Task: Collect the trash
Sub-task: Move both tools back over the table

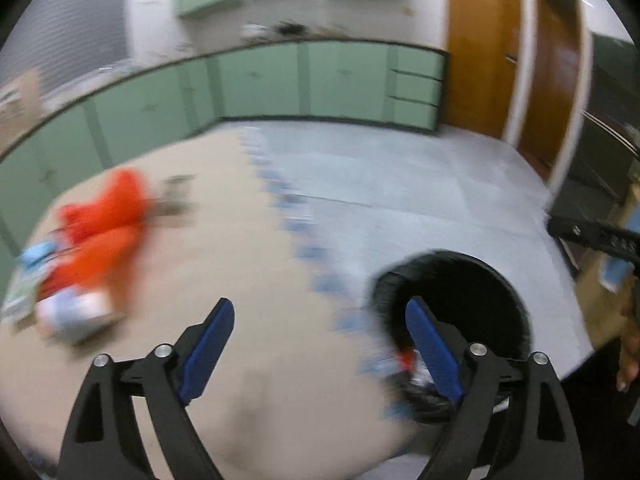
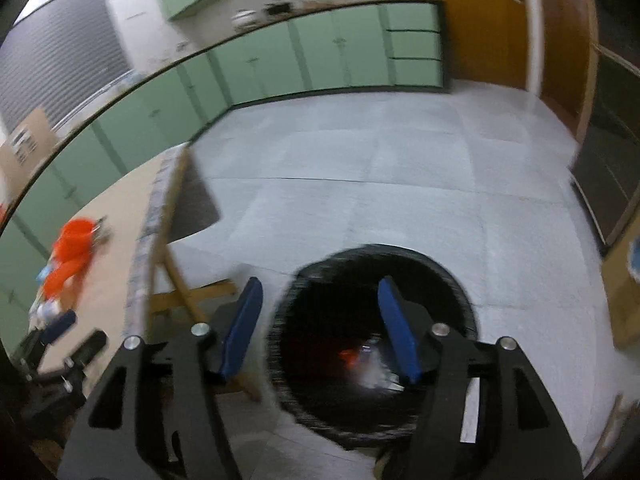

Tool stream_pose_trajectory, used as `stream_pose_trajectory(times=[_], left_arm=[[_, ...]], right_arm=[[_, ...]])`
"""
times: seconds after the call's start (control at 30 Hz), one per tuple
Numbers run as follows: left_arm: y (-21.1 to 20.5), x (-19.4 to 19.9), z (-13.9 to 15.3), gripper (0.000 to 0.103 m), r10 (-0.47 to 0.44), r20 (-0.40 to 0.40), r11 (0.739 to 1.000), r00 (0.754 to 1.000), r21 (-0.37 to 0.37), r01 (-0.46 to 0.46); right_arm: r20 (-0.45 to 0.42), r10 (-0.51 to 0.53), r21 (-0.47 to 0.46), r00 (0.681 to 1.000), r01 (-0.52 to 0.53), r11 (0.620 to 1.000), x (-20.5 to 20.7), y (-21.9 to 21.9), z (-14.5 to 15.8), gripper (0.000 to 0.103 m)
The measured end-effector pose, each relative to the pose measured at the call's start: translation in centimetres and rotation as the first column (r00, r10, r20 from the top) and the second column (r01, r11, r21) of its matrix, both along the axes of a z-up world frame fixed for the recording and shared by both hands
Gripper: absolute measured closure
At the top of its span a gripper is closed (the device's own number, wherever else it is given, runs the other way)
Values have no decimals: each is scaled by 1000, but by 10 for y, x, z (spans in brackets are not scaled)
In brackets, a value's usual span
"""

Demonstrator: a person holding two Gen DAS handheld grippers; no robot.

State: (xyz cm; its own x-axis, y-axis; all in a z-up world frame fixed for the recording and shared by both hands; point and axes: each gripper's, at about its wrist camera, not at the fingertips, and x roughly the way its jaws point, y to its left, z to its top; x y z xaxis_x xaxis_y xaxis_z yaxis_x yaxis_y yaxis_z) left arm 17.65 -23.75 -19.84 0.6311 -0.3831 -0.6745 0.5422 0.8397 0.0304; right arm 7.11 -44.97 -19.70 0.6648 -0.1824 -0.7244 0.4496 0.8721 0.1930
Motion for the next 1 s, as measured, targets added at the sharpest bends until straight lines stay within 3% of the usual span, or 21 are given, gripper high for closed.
stream_pose_trajectory(times=[0.07,0.17,0.33,0.5,0.7,1.0], left_arm=[[32,6,5,12,107,45,994,993,13,-108],[80,22,6,10,277,63,961,959,-2,-278],[117,40,10,10,403,86,915,911,-30,-402],[136,51,8,10,440,84,898,894,-32,-439],[139,69,-10,10,434,43,901,900,-17,-434],[131,91,-34,10,458,-9,889,889,13,-458]], right_arm=[[12,69,-3,998,-69,998,15,25,3,42],[19,147,-10,989,-147,989,36,55,5,40],[29,228,3,973,-228,974,70,90,10,39],[58,261,23,964,-262,965,99,117,12,39],[30,338,-5,941,-338,941,140,166,-2,39],[36,355,-2,934,-355,935,165,175,-12,39]])
